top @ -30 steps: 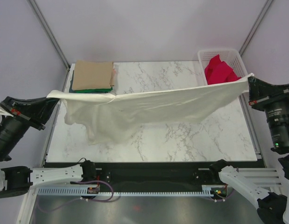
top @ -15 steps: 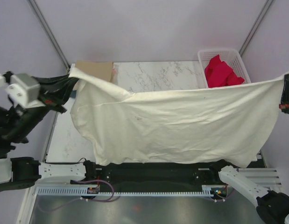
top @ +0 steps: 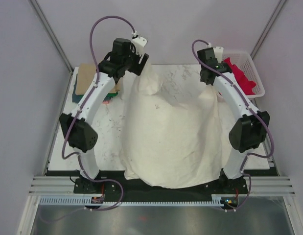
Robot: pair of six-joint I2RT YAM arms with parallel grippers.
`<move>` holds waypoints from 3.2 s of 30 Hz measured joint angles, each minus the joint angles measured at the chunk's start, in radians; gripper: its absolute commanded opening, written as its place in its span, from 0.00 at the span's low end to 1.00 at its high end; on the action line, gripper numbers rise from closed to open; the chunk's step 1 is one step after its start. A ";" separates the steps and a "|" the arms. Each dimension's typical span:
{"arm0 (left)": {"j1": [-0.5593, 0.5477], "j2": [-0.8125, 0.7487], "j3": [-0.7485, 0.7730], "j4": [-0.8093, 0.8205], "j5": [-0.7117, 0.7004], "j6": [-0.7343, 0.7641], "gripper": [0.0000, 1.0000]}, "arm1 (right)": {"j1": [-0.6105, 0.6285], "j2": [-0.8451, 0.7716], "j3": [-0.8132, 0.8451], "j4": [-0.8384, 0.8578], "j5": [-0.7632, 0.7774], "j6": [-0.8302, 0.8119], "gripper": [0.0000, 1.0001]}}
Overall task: Fold and stack the t-shirts
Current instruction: Flatten the tshirt out
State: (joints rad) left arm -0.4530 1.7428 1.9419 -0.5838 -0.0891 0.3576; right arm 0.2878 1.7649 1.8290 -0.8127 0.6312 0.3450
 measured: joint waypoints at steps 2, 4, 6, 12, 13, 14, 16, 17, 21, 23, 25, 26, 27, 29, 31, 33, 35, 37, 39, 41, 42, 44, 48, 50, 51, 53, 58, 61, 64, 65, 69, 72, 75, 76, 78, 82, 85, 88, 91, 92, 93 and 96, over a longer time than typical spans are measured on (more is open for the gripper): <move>0.056 0.164 0.062 0.000 0.052 -0.078 1.00 | -0.015 0.079 0.005 -0.027 -0.031 0.002 0.82; 0.096 0.277 0.081 -0.032 0.076 -0.146 0.99 | -0.020 0.106 0.008 -0.055 -0.046 -0.001 0.90; 0.112 0.325 0.081 -0.086 0.085 -0.187 1.00 | -0.019 0.086 0.008 -0.063 -0.055 -0.007 0.91; 0.089 0.219 0.058 -0.124 0.058 -0.278 1.00 | -0.016 -0.183 -0.157 0.023 -0.146 0.010 0.92; 0.085 0.175 0.032 -0.124 0.060 -0.294 1.00 | -0.016 -0.243 -0.208 0.037 -0.172 0.018 0.93; 0.082 0.125 -0.007 -0.118 0.066 -0.311 1.00 | -0.016 -0.300 -0.262 0.052 -0.201 0.025 0.93; 0.080 0.018 -0.108 -0.105 0.072 -0.349 0.98 | -0.016 -0.381 -0.360 0.090 -0.264 0.039 0.93; 0.080 -0.032 -0.170 -0.090 0.077 -0.369 0.97 | -0.016 -0.406 -0.410 0.106 -0.300 0.046 0.93; 0.082 -0.109 -0.390 -0.034 0.099 -0.435 0.95 | -0.016 -0.393 -0.580 0.171 -0.422 0.063 0.93; 0.082 -0.069 -0.475 -0.013 0.116 -0.466 0.94 | -0.016 -0.337 -0.623 0.176 -0.472 0.067 0.93; 0.082 0.001 -0.535 0.002 0.127 -0.493 0.94 | -0.016 -0.277 -0.637 0.187 -0.507 0.070 0.94; 0.082 0.040 -0.554 0.006 0.130 -0.504 0.94 | -0.016 -0.241 -0.638 0.197 -0.520 0.070 0.94; 0.082 0.083 -0.566 0.007 0.135 -0.513 0.94 | -0.016 -0.214 -0.638 0.210 -0.529 0.070 0.94; 0.082 0.148 -0.569 0.011 0.142 -0.526 0.94 | -0.015 -0.145 -0.628 0.239 -0.542 0.070 0.94; 0.082 0.201 -0.559 0.014 0.143 -0.534 0.94 | -0.016 -0.060 -0.596 0.259 -0.550 0.069 0.94; 0.082 0.247 -0.523 0.013 0.139 -0.537 0.94 | -0.016 0.023 -0.546 0.272 -0.554 0.068 0.94; 0.085 0.305 -0.457 0.008 0.119 -0.537 0.93 | -0.016 0.129 -0.472 0.290 -0.558 0.066 0.94; 0.089 0.356 -0.385 0.013 0.107 -0.536 0.93 | -0.016 0.228 -0.406 0.307 -0.567 0.064 0.94; 0.097 0.412 -0.303 0.011 0.088 -0.536 0.92 | -0.016 0.303 -0.331 0.292 -0.562 0.057 0.94; 0.109 0.463 -0.223 0.003 0.072 -0.534 0.92 | -0.015 0.373 -0.231 0.315 -0.573 0.055 0.94; 0.114 0.484 -0.192 0.003 0.064 -0.532 0.92 | -0.015 0.384 -0.214 0.318 -0.573 0.054 0.94; 0.132 0.535 -0.111 -0.015 0.054 -0.526 0.92 | -0.016 0.439 -0.135 0.322 -0.579 0.054 0.94; 0.169 0.625 0.050 -0.068 0.046 -0.523 0.89 | -0.023 0.569 0.064 0.318 -0.583 0.053 0.95; 0.184 0.640 0.089 -0.088 0.047 -0.524 0.89 | -0.029 0.619 0.148 0.315 -0.588 0.051 0.94; 0.192 0.640 0.098 -0.104 0.047 -0.524 0.90 | -0.032 0.644 0.187 0.313 -0.592 0.047 0.95; 0.197 0.630 0.110 -0.122 0.047 -0.524 0.92 | -0.040 0.680 0.254 0.299 -0.613 0.033 0.95; 0.177 0.504 0.069 -0.143 0.045 -0.524 0.93 | -0.050 0.685 0.282 0.259 -0.684 0.013 0.97; 0.154 0.294 -0.055 -0.146 0.034 -0.529 0.93 | -0.051 0.635 0.227 0.245 -0.712 0.012 0.98; 0.119 0.015 -0.261 -0.121 -0.003 -0.561 0.92 | -0.047 0.512 0.122 0.215 -0.727 0.010 0.98; 0.101 -0.103 -0.355 -0.099 -0.017 -0.583 0.91 | -0.045 0.453 0.078 0.209 -0.731 0.010 0.98; 0.040 -0.503 -0.734 -0.071 -0.041 -0.719 0.85 | -0.020 0.149 -0.143 0.220 -0.719 0.018 0.98; 0.004 -0.748 -1.017 -0.081 -0.040 -0.856 0.77 | 0.040 -0.137 -0.389 0.275 -0.694 0.051 0.98; -0.053 -0.929 -1.238 -0.114 -0.034 -0.985 0.72 | 0.150 -0.407 -0.646 0.332 -0.677 0.113 0.98; -0.074 -0.974 -1.291 -0.124 -0.031 -1.023 0.72 | 0.189 -0.475 -0.731 0.364 -0.675 0.138 0.98; -0.116 -1.046 -1.382 -0.132 -0.029 -1.095 0.72 | 0.253 -0.575 -0.887 0.386 -0.675 0.199 0.98; -0.204 -1.092 -1.471 -0.135 -0.044 -1.218 0.73 | 0.357 -0.661 -1.164 0.468 -0.632 0.317 0.98; -0.224 -1.057 -1.501 -0.106 -0.069 -1.266 0.69 | 0.419 -0.678 -1.282 0.500 -0.602 0.373 0.98; -0.224 -1.003 -1.542 -0.049 -0.093 -1.291 0.66 | 0.447 -0.702 -1.355 0.561 -0.572 0.412 0.98; -0.224 -0.924 -1.573 0.004 -0.106 -1.304 0.66 | 0.456 -0.722 -1.402 0.623 -0.545 0.434 0.98; -0.224 -0.893 -1.573 0.021 -0.112 -1.308 0.64 | 0.457 -0.725 -1.413 0.636 -0.538 0.437 0.98; -0.224 -0.876 -1.571 0.051 -0.116 -1.308 0.62 | 0.457 -0.726 -1.424 0.650 -0.528 0.440 0.98; -0.224 -0.822 -1.561 0.110 -0.124 -1.308 0.48 | 0.457 -0.726 -1.454 0.692 -0.505 0.441 0.98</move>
State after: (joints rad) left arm -0.6765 0.9203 0.3805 -0.4736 -0.2127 -0.9508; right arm 0.7444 1.0389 0.3748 -0.1207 0.1257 0.7864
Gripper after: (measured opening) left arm 0.567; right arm 0.982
